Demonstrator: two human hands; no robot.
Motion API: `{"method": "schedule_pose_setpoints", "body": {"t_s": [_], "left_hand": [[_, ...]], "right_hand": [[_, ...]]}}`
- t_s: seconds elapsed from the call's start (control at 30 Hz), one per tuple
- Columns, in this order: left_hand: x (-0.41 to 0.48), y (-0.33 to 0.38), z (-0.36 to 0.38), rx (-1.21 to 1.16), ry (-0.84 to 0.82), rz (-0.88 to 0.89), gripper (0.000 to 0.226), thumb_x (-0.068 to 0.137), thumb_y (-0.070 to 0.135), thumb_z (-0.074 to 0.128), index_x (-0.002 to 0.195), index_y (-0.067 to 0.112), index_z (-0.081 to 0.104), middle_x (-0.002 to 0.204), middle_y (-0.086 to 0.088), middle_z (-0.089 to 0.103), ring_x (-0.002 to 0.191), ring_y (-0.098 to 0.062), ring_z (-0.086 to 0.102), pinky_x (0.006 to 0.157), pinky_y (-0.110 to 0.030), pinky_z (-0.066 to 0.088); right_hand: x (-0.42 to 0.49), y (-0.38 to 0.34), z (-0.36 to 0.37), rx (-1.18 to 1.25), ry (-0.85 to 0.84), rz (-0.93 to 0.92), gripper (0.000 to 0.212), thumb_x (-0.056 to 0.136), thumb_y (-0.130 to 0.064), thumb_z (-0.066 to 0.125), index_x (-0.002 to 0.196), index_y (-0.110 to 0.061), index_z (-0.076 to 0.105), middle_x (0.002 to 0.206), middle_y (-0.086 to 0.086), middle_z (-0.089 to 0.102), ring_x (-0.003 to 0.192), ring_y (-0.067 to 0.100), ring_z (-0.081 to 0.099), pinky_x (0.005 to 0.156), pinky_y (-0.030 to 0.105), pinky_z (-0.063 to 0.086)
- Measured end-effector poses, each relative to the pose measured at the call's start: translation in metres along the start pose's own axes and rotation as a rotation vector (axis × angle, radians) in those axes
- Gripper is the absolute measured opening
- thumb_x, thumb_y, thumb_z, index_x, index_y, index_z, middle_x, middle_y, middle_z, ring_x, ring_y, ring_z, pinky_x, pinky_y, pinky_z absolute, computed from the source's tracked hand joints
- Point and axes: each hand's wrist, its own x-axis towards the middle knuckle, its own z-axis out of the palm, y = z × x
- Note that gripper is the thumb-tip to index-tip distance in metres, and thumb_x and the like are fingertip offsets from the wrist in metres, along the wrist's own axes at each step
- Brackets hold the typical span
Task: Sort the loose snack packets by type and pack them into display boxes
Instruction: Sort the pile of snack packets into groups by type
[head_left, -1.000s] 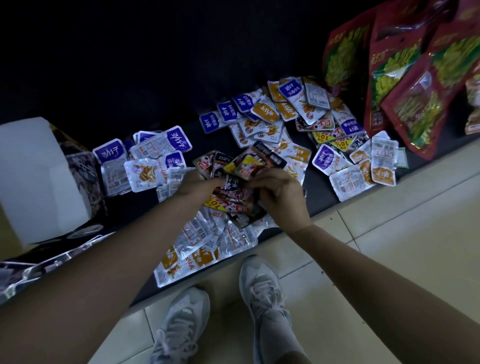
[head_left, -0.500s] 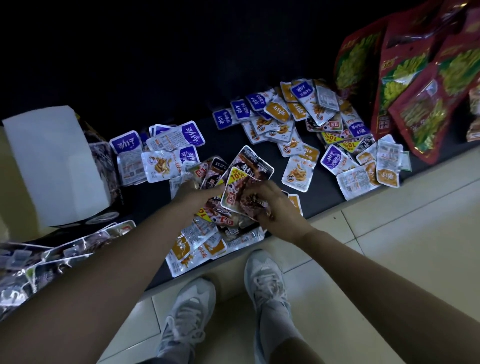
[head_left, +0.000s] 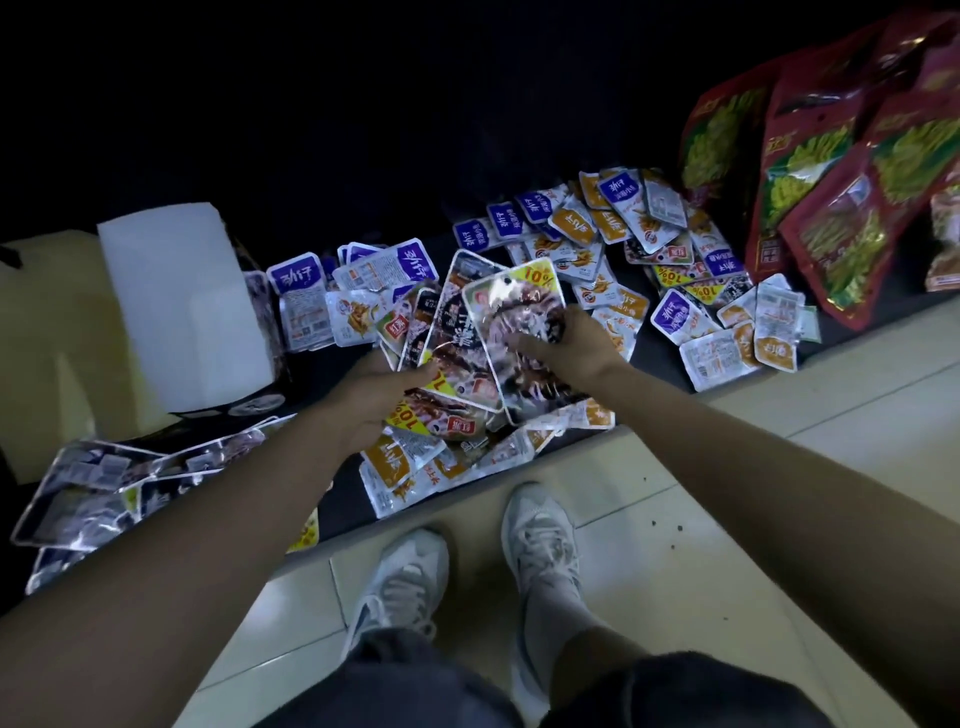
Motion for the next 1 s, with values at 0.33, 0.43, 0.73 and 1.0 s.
{"method": "schedule_pose_setpoints", "body": {"t_s": [0.33, 0.43, 0.73, 1.0], "left_hand": [[-0.104, -0.006, -0.031, -0.3, 0.034, -0.046, 0.032, 0.092, 0.048, 0.05, 0.109, 0.024, 0.062, 0.109, -0.002, 0.069, 0.092, -0.02, 0.068, 0.08, -0.037, 0.055], [-0.12, -0.028, -0.045, -0.119, 0.118, -0.084, 0.095, 0.071, 0.067, 0.066, 0.149, 0.033, 0.026, 0.156, 0.004, 0.026, 0.142, -0.02, 0.029, 0.113, -0.048, 0.028], [-0.16, -0.086, -0.12, -0.329, 0.542, -0.206, 0.081, 0.07, 0.035, 0.082, 0.138, 0.013, 0.043, 0.126, -0.003, 0.057, 0.113, -0.026, 0.054, 0.097, -0.041, 0.044], [-0.157, -0.12, -0.175, -0.804, 0.675, -0.119, 0.046, 0.088, 0.024, 0.068, 0.129, 0.006, 0.058, 0.123, -0.015, 0.064, 0.09, -0.028, 0.067, 0.051, -0.032, 0.055]], "right_hand": [[-0.054, -0.071, 0.056, 0.352, -0.389, 0.103, 0.086, 0.077, -0.036, 0.079, 0.144, -0.007, 0.035, 0.145, 0.003, 0.042, 0.136, 0.025, 0.038, 0.106, 0.034, 0.036], [-0.073, -0.073, 0.093, 0.378, -0.489, 0.1, 0.098, 0.078, -0.037, 0.079, 0.153, -0.018, 0.018, 0.156, -0.001, 0.025, 0.143, 0.026, 0.027, 0.113, 0.038, 0.029], [-0.105, -0.1, 0.177, 0.388, -0.666, 0.041, 0.041, 0.081, 0.004, 0.07, 0.112, -0.012, 0.051, 0.114, 0.015, 0.062, 0.103, 0.029, 0.063, 0.09, 0.04, 0.052], [-0.107, -0.136, 0.23, 0.051, -0.671, -0.303, 0.063, 0.085, -0.009, 0.07, 0.141, -0.015, 0.041, 0.126, 0.004, 0.049, 0.114, 0.02, 0.05, 0.093, 0.026, 0.044]]}}
